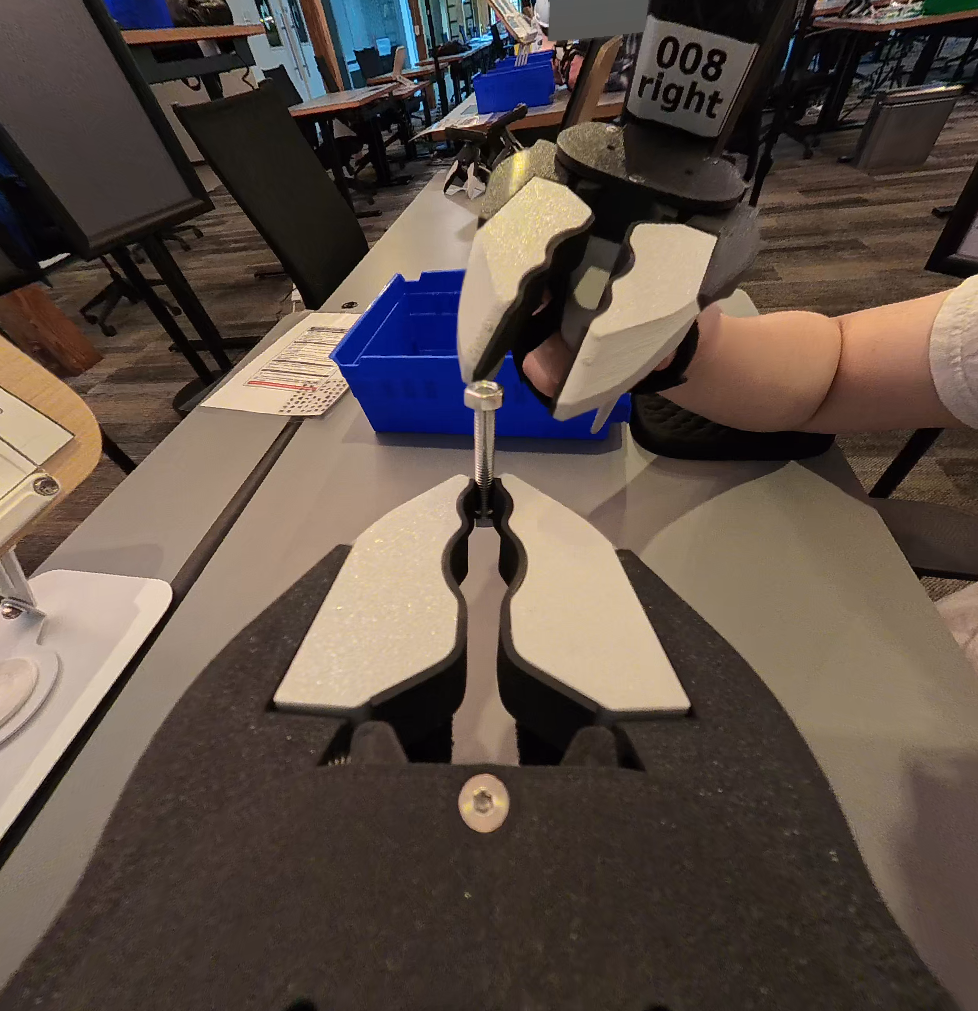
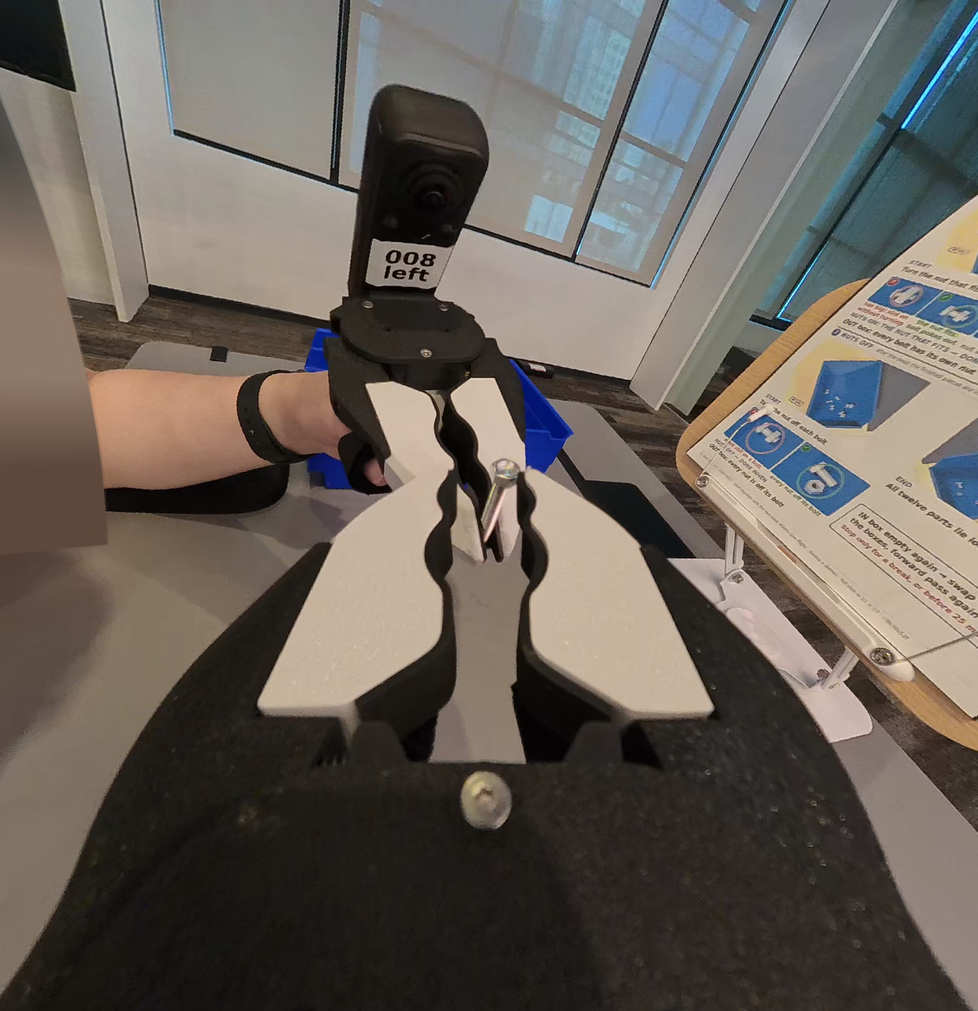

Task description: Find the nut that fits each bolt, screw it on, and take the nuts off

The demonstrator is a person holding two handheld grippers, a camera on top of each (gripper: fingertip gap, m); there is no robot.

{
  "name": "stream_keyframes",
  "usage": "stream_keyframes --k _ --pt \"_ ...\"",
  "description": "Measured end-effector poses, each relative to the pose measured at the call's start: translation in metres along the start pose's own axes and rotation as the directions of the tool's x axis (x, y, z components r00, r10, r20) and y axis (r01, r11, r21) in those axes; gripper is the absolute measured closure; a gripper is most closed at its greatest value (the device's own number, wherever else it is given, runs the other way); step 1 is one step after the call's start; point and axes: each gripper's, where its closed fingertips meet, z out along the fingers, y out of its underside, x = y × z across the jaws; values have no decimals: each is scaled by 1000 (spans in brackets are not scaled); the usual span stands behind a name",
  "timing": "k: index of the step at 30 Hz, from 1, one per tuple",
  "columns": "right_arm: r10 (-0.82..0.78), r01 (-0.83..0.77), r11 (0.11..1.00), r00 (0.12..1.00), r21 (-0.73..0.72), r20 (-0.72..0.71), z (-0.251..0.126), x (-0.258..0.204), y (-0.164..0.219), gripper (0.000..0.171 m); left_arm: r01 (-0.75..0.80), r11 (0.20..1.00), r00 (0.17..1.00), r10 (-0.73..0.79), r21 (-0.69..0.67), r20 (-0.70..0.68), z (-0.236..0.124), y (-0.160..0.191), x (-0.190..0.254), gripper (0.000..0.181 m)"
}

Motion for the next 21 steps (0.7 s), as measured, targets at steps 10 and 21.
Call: stream_keyframes --k 10,21 --pt "5 -5 1000 1000 1 -15 0 2 1 151 7 1000 1000 -7 3 0 -1 0 -1 177" --pt "-10 10 1000 1000 -5 -20 1 2 2 149 9 1000 1000 -9 -2 3 -2 0 -2 177"
